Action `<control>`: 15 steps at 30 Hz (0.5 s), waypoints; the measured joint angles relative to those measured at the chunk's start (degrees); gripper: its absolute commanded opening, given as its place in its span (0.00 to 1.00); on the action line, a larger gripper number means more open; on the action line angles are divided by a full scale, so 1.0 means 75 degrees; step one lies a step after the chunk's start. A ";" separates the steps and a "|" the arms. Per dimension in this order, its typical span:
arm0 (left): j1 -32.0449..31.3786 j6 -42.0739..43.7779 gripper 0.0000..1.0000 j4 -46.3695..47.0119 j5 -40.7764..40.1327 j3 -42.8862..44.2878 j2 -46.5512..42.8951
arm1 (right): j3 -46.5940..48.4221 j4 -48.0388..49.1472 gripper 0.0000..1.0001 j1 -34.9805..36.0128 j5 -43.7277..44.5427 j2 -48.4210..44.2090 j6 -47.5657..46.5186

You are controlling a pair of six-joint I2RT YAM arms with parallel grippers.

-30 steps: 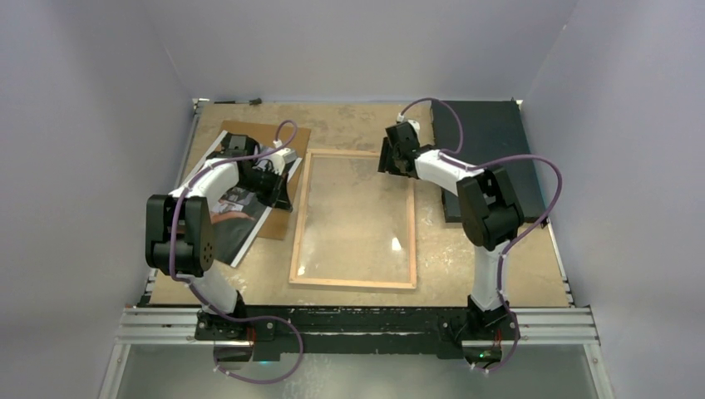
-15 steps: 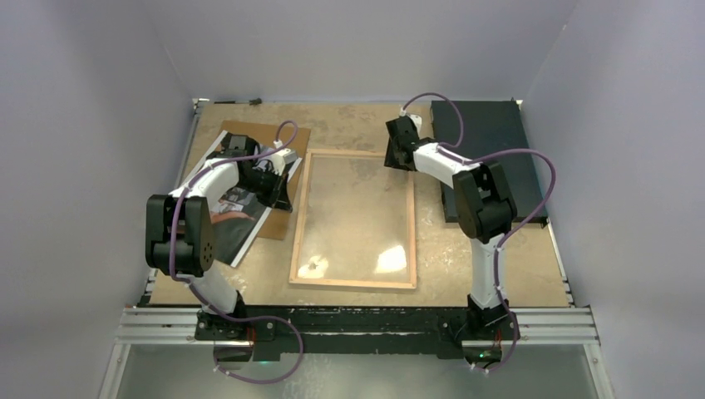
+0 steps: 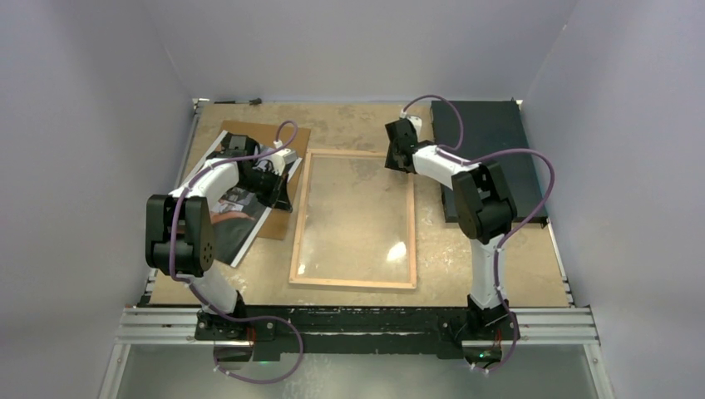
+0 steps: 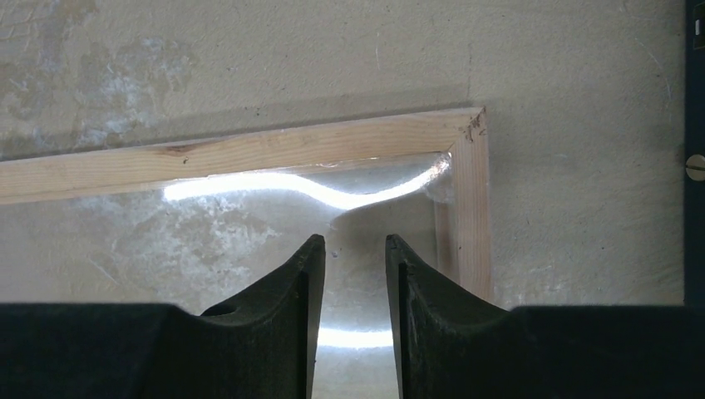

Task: Put the photo into the frame

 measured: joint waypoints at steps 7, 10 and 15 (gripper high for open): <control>0.0000 0.0003 0.00 -0.0026 -0.0003 0.0000 -0.0003 | -0.0667 -0.0017 0.69 0.0000 -0.0364 -0.0714 0.0093; 0.0000 0.0000 0.00 -0.0023 -0.0003 0.0000 -0.0003 | -0.1157 -0.0224 0.72 -0.0003 -0.0717 -0.1402 0.0117; -0.0012 -0.0020 0.00 0.0163 -0.0003 -0.0184 0.0000 | -0.1990 -0.0251 0.56 -0.0003 -0.1151 -0.2699 0.0175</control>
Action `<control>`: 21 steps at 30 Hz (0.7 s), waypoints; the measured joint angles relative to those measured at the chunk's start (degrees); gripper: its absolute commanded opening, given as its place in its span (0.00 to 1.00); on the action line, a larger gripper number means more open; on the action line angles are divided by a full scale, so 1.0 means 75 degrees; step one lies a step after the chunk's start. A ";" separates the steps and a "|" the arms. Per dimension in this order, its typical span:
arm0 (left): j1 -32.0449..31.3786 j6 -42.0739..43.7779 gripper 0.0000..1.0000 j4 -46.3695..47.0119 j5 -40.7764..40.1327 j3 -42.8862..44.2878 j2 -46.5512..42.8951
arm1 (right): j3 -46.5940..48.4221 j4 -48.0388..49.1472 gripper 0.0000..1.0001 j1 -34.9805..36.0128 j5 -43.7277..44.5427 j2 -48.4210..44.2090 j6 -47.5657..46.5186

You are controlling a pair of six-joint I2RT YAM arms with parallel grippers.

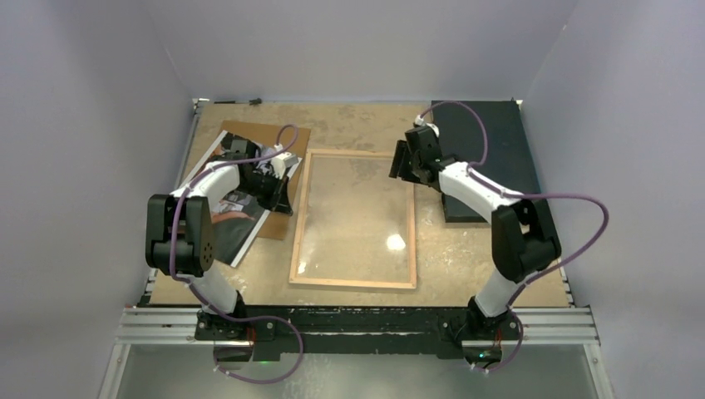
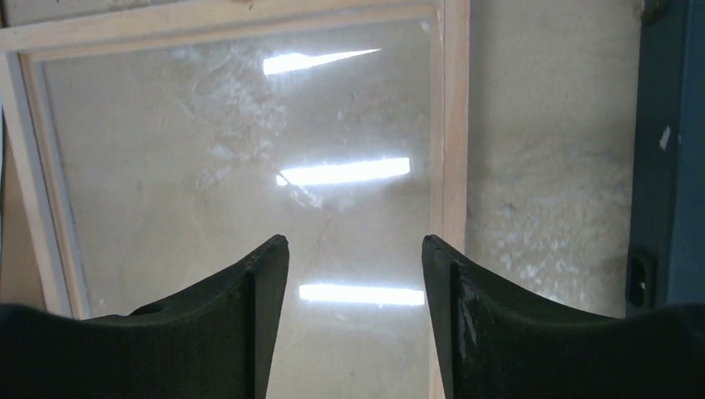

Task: Put the photo into the frame

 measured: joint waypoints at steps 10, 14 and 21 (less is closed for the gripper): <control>-0.0274 -0.0029 0.00 0.0361 -0.0058 -0.0536 0.0184 | -0.2387 0.0160 0.15 0.0076 -0.0361 -0.1137 0.0315; -0.0286 -0.0029 0.00 0.0449 -0.0096 -0.0583 0.0207 | -0.2655 0.0096 0.12 0.0344 -0.0347 -0.1448 0.0414; -0.0286 -0.0029 0.00 0.0545 -0.0119 -0.0635 0.0207 | -0.2996 -0.0131 0.10 0.0833 -0.0277 -0.1865 0.0557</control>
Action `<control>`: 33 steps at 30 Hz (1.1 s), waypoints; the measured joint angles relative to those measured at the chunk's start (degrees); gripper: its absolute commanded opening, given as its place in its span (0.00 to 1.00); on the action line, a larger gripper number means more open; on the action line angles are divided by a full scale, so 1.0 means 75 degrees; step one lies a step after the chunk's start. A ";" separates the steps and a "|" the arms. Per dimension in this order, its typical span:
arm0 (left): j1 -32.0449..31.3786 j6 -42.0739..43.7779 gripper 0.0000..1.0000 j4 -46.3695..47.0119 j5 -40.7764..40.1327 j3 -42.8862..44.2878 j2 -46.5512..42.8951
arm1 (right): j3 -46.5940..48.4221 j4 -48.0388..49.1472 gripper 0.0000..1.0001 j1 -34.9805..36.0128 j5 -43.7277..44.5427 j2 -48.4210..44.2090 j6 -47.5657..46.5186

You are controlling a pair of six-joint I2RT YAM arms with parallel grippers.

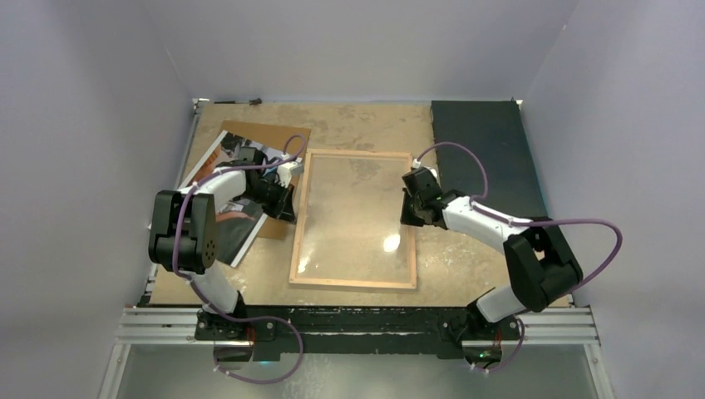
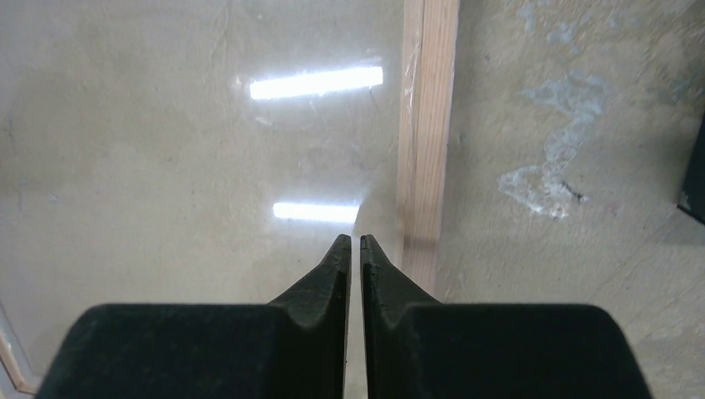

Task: Put the photo into the frame

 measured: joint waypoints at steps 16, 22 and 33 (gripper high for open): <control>0.0000 0.0003 0.00 0.0006 -0.0003 -0.0023 -0.0061 | -0.1157 -0.1719 0.08 0.0860 -0.0122 -0.1964 0.0915; 0.0000 0.0006 0.00 -0.0006 -0.0015 -0.0087 -0.0076 | -0.1515 -0.1941 0.08 0.1142 -0.0405 -0.2168 0.1247; 0.0000 0.0029 0.00 -0.0006 -0.0108 -0.0087 -0.0076 | -0.1518 -0.1658 0.07 0.1425 -0.0618 -0.1871 0.1527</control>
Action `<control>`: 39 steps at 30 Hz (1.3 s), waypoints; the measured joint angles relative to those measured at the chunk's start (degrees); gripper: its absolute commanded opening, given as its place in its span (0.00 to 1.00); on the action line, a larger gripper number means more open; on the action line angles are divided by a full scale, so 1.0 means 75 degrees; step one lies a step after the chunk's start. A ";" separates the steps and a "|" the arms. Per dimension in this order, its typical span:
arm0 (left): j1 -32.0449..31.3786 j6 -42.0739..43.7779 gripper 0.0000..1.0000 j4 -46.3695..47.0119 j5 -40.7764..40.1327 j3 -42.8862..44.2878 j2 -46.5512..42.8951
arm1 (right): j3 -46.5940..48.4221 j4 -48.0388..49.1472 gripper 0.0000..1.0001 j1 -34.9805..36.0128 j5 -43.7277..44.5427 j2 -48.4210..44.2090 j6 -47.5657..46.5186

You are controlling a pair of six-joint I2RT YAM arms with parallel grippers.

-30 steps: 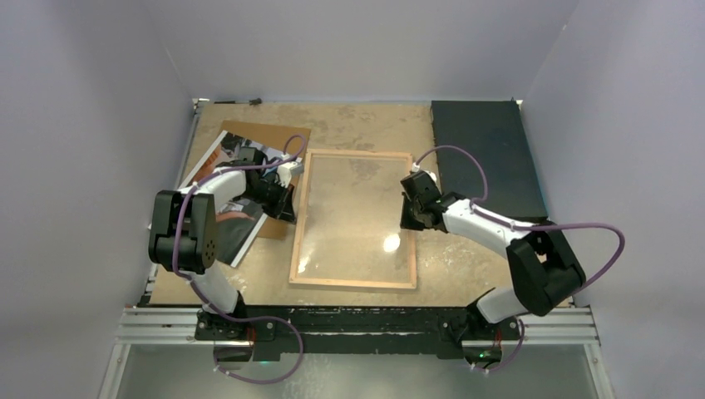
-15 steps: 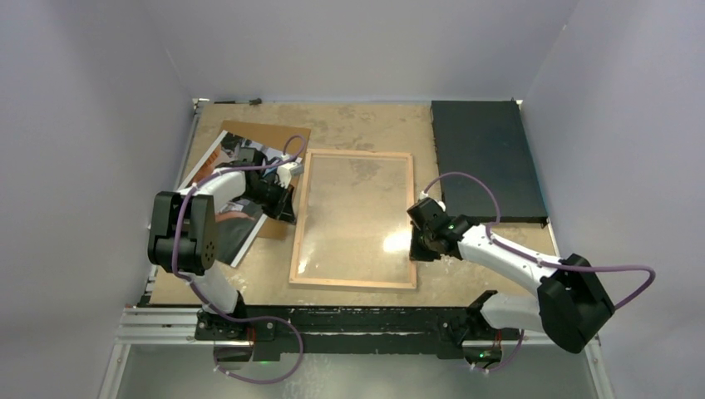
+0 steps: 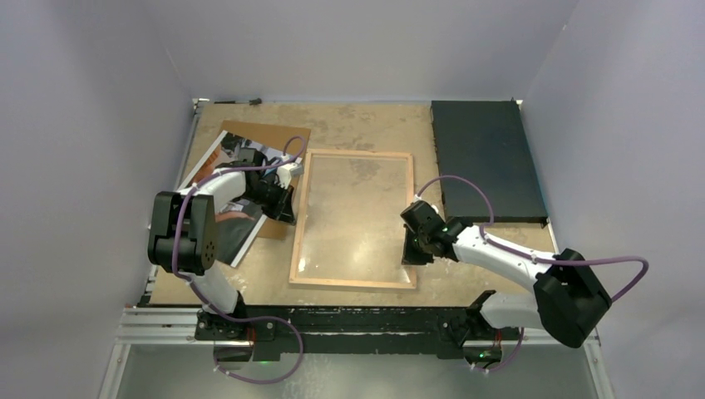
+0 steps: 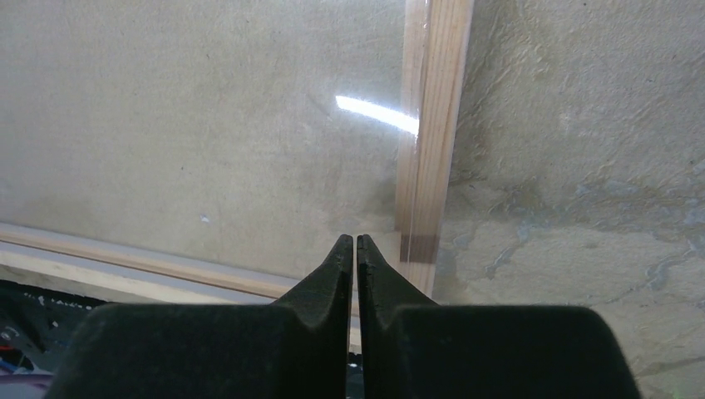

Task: Put the photo into the frame

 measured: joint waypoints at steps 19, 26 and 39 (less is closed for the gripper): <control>0.0000 0.0064 0.00 -0.0064 -0.0012 0.0000 -0.0093 | 0.0233 -0.0216 0.08 0.0350 0.0478 0.0437 0.0542; 0.0000 0.0245 0.00 -0.0073 -0.0012 0.0000 -0.0096 | 0.0411 -0.0204 0.07 0.0367 0.0455 0.0766 0.0600; 0.0000 0.0423 0.00 -0.0070 -0.0105 -0.0017 -0.0099 | 0.1128 -0.0758 0.52 0.0414 0.0425 0.1107 0.0574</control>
